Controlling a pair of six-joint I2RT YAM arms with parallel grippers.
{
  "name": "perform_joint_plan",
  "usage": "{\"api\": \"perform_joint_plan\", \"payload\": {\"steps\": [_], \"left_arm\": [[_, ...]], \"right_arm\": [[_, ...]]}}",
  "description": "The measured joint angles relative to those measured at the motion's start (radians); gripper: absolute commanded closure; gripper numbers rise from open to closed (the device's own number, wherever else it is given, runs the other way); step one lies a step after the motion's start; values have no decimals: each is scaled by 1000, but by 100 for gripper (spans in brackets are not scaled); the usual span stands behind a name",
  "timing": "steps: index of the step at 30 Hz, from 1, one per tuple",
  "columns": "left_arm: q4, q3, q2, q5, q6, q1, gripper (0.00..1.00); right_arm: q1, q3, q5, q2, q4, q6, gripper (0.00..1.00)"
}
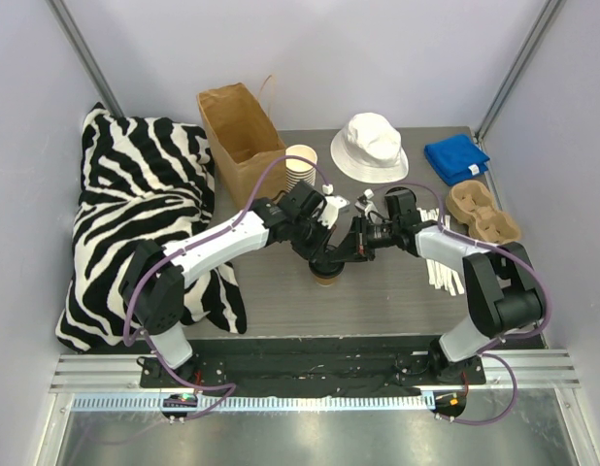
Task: Pack the takeout coffee
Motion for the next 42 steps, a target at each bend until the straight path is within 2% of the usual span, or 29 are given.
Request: {"api": "perform_joint_plan", "payload": {"steps": [15,24,32,42], "left_arm": [[18,-11,5,0,4,-1,100],[22,-11,7,4,6,0,100],[-8,32,24,12,39,0,100],[-14,34,-21,9,50,0,100]], "right_arm": [[-50,23,-132,104,-12,-47,94],[-52,39,-146,116,-35,-62,94],[-32,85,-40,52,-130,-114,91],[6,106,27,-19,-126,-74,92]]}}
